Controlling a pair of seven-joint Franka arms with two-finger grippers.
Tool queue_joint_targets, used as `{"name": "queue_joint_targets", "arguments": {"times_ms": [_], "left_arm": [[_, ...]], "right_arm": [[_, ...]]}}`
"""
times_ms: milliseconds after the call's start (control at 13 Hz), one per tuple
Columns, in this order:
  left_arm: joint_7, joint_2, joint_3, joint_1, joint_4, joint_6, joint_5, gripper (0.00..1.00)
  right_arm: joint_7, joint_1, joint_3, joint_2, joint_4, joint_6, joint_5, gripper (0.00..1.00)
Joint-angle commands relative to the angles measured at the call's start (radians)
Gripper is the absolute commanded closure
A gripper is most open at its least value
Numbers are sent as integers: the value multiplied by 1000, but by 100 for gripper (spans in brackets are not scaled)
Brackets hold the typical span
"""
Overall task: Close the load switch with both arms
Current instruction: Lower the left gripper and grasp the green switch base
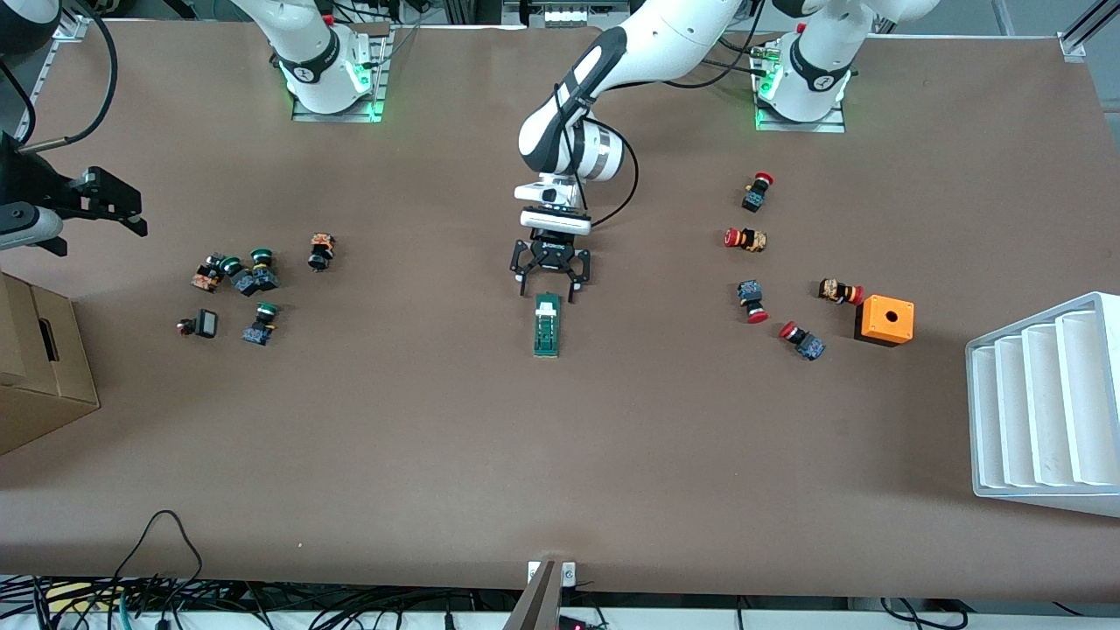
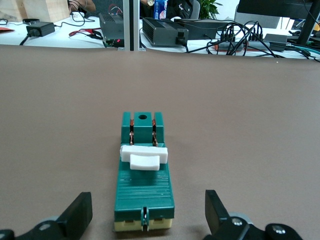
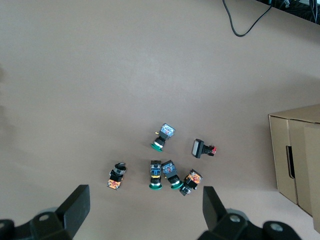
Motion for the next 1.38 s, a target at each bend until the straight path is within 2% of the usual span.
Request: {"name": "queue_joint_targets", "arguments": {"times_ms": [0,385,538,692,1077,1308], "left_arm": [[-33,20,13,-10,22,-11,59,1],[-39,38,16,-5,22,-68,118,1],[-41,41,16,-5,22,-80,127,1],[-44,43,16,-5,23,-82,132,1],[-64,63,16,-7,23,-105,159,8],[-64,63,16,-7,23,-111,161,14]], "right_arm": [[-11,-15,5,13,19,-20,-7,0],[-14,-12,6,68,24,-17,3,0],[7,-11,11,114,76,-16,12,1],[93,-12,9,165,150,-24,99,1],[393,-12,11,263,239,-14,238,1],[594,13,20,327,301,0,281,1]]}}
